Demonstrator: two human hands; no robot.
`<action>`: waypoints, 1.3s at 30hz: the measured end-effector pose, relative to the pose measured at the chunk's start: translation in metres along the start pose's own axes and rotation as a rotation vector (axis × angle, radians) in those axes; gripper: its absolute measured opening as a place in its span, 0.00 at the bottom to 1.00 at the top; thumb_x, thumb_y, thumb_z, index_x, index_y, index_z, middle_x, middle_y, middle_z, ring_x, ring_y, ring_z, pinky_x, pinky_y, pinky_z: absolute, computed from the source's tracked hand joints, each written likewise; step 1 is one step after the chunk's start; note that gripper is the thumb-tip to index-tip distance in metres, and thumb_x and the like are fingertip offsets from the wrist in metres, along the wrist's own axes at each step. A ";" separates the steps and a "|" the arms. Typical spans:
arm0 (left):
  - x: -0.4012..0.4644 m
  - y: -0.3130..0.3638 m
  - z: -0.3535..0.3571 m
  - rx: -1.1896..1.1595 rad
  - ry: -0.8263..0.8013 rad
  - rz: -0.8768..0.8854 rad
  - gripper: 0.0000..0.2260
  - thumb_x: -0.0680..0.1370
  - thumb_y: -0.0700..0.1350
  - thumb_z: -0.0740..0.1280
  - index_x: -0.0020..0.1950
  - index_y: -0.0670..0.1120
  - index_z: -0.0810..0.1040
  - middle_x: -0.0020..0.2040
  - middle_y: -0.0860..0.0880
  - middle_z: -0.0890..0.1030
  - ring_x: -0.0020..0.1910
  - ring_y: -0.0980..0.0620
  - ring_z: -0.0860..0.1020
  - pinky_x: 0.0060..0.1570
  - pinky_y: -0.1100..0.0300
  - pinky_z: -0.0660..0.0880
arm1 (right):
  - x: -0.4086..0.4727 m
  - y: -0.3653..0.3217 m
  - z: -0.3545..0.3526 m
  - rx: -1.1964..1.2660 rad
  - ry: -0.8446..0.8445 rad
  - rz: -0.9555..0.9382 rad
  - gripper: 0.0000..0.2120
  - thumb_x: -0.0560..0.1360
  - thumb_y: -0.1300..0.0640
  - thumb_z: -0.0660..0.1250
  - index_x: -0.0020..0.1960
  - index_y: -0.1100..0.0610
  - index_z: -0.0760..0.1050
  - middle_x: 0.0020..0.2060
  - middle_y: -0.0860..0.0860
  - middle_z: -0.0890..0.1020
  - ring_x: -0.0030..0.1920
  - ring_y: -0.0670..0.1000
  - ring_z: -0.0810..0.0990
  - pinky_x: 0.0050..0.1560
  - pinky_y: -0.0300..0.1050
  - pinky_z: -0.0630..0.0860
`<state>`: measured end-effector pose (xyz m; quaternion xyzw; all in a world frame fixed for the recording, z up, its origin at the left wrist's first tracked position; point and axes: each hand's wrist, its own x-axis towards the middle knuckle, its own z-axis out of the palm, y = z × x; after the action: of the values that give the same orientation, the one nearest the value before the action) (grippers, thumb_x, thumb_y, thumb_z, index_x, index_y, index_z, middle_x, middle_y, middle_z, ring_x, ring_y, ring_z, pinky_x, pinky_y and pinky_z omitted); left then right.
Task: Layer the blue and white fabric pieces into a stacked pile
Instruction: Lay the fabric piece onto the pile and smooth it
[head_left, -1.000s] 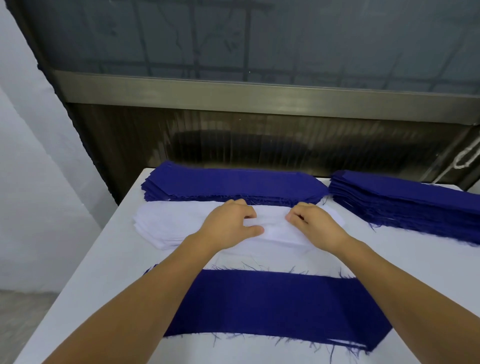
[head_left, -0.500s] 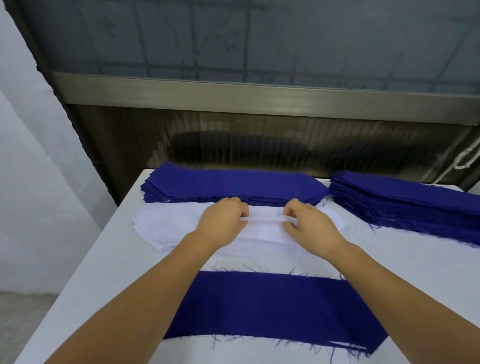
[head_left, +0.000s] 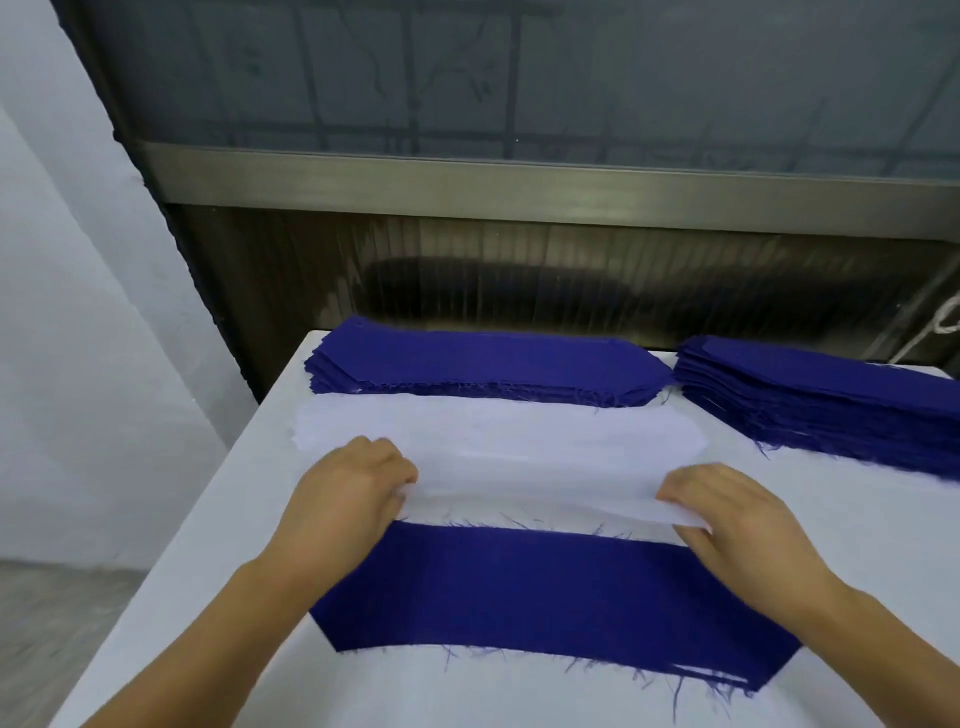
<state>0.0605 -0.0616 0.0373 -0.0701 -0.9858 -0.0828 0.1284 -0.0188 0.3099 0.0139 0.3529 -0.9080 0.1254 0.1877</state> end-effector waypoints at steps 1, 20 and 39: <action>-0.012 0.004 0.002 -0.027 0.009 0.040 0.11 0.67 0.34 0.76 0.45 0.46 0.84 0.42 0.50 0.82 0.39 0.49 0.79 0.37 0.55 0.79 | -0.014 -0.002 -0.001 -0.005 0.019 -0.025 0.09 0.69 0.65 0.71 0.48 0.57 0.82 0.46 0.48 0.82 0.45 0.52 0.80 0.48 0.40 0.75; -0.070 0.022 0.022 -0.120 -0.086 0.066 0.08 0.70 0.47 0.65 0.46 0.52 0.82 0.43 0.59 0.78 0.40 0.56 0.78 0.35 0.62 0.77 | -0.079 -0.010 -0.006 0.015 -0.072 -0.029 0.18 0.79 0.46 0.58 0.49 0.54 0.84 0.50 0.46 0.82 0.48 0.47 0.80 0.51 0.35 0.71; 0.047 0.051 0.034 -0.193 0.079 0.075 0.10 0.79 0.45 0.65 0.58 0.48 0.80 0.55 0.53 0.79 0.52 0.52 0.76 0.52 0.59 0.73 | 0.050 -0.003 0.011 0.229 -0.094 0.238 0.07 0.78 0.52 0.65 0.56 0.51 0.76 0.49 0.42 0.74 0.49 0.43 0.73 0.49 0.32 0.68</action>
<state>0.0156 0.0003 0.0247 -0.1159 -0.9640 -0.1752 0.1629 -0.0532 0.2738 0.0262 0.2674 -0.9310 0.2326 0.0877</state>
